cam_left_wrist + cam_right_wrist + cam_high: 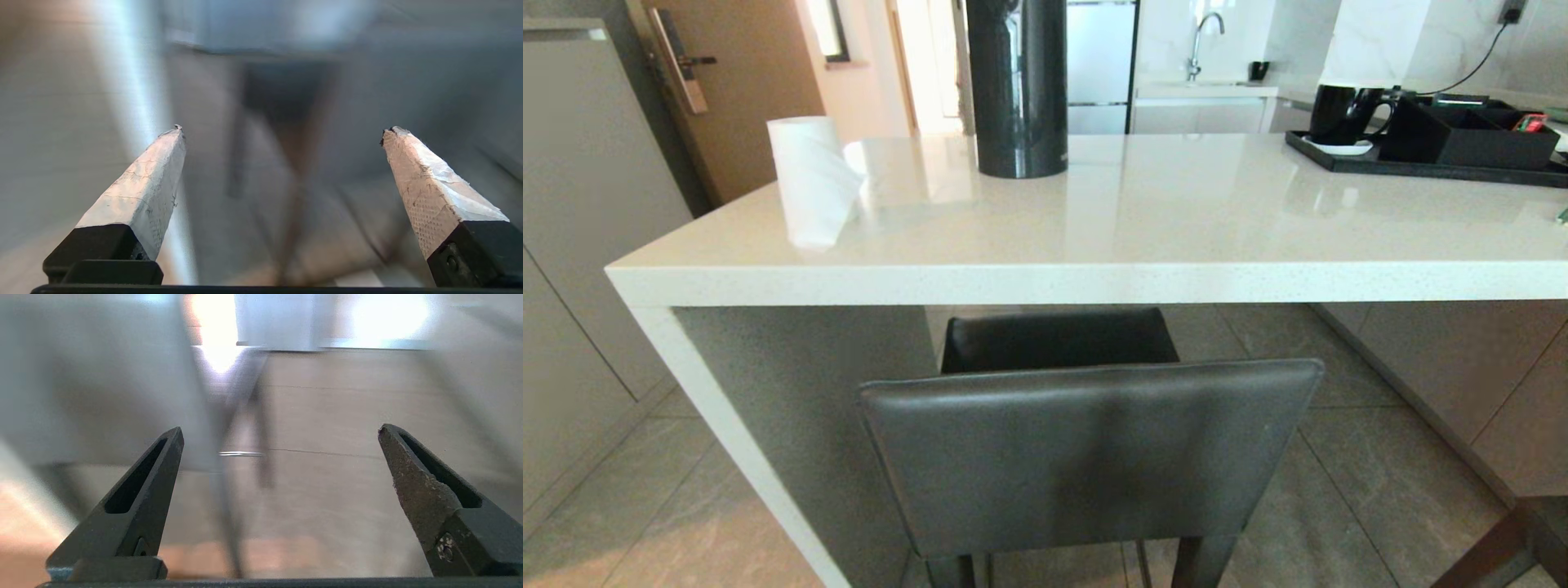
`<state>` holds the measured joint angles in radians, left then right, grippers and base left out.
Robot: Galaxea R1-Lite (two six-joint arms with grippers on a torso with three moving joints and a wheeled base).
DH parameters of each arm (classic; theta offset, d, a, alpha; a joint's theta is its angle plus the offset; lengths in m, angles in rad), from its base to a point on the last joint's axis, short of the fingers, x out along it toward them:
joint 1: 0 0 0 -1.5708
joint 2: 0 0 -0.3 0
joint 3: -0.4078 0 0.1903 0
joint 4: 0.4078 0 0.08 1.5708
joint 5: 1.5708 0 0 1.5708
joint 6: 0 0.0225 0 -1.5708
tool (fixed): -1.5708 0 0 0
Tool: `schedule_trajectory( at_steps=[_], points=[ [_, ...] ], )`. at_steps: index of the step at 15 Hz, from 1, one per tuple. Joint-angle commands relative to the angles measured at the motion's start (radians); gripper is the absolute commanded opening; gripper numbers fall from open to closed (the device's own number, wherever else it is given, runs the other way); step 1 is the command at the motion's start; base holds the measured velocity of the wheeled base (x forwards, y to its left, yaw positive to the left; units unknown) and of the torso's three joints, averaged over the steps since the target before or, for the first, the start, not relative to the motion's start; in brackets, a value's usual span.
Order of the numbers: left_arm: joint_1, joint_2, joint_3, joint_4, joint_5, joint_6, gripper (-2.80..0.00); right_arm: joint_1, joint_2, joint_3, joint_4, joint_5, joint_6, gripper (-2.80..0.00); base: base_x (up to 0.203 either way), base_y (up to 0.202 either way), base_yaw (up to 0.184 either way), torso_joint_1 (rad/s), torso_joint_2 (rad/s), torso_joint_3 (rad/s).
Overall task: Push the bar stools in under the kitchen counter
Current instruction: Pull the gray chair out from under the dining table
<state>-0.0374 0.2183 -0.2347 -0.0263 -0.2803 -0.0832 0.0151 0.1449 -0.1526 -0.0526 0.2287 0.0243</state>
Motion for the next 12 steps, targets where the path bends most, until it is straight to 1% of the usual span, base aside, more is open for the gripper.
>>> schedule_trajectory(
  at_steps=[1, 2, 3, 4, 5, 7, 9, 12],
  points=[
    [-0.022, 0.106, 0.037, -0.046, -0.129, 0.008, 0.00, 0.032, 0.146, -0.004, -0.059, 0.076, 0.030, 0.00, 0.000, 0.000, 0.000, 0.000, 0.00, 0.000],
    [-0.038, 0.143, 0.055, -0.080, -0.166, 0.010, 0.00, 0.072, 0.214, 0.005, -0.116, 0.091, 0.056, 0.00, 0.000, 0.000, 0.000, 0.000, 0.00, 0.000],
    [-0.077, 0.175, 0.074, -0.119, -0.205, 0.009, 0.00, 0.145, 0.281, 0.016, -0.192, 0.102, 0.080, 0.00, 0.000, 0.000, 0.000, 0.000, 0.00, 0.000],
    [-0.106, 0.206, 0.081, -0.143, -0.227, 0.009, 0.00, 0.219, 0.341, 0.026, -0.265, 0.108, 0.095, 0.00, 0.000, 0.000, 0.000, 0.000, 0.00, 0.000],
    [-0.114, 0.246, 0.080, -0.155, -0.249, 0.010, 0.00, 0.273, 0.408, 0.036, -0.345, 0.112, 0.105, 0.00, 0.000, 0.000, 0.000, 0.000, 0.00, 0.000],
    [-0.118, 0.346, 0.062, -0.189, -0.276, 0.009, 0.00, 0.315, 0.528, 0.039, -0.467, 0.126, 0.112, 0.00, 0.000, 0.000, 0.000, 0.000, 0.00, 0.000],
    [-0.121, 0.474, 0.055, -0.287, -0.283, 0.009, 0.00, 0.330, 0.638, 0.022, -0.551, 0.174, 0.108, 0.00, 0.000, 0.000, 0.000, 0.000, 0.00, 0.000],
    [-0.123, 0.693, 0.056, -0.526, -0.288, 0.009, 0.00, 0.321, 0.753, 0.000, -0.604, 0.217, 0.061, 0.00, 0.000, 0.000, 0.000, 0.000, 0.00, 0.000]
  ],
)
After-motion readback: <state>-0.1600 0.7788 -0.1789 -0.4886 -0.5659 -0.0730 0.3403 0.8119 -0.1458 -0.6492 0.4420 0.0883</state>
